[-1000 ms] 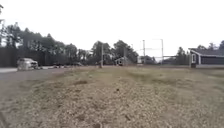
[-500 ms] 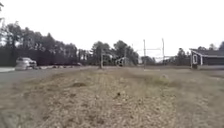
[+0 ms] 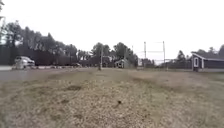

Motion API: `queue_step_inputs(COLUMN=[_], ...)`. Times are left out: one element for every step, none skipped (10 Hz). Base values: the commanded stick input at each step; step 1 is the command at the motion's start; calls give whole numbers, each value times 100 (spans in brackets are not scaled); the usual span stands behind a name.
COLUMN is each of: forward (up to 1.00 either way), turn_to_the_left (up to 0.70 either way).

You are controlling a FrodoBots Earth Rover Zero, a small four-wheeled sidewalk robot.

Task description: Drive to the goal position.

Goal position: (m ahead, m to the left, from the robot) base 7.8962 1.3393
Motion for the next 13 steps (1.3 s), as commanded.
queue_step_inputs(forward=[70,70,70,70,70,70,70,70,70,70,70,70,70], turn_to_the_left=[0,0,0,0,0,0,0,0,0,0,0,0,0])
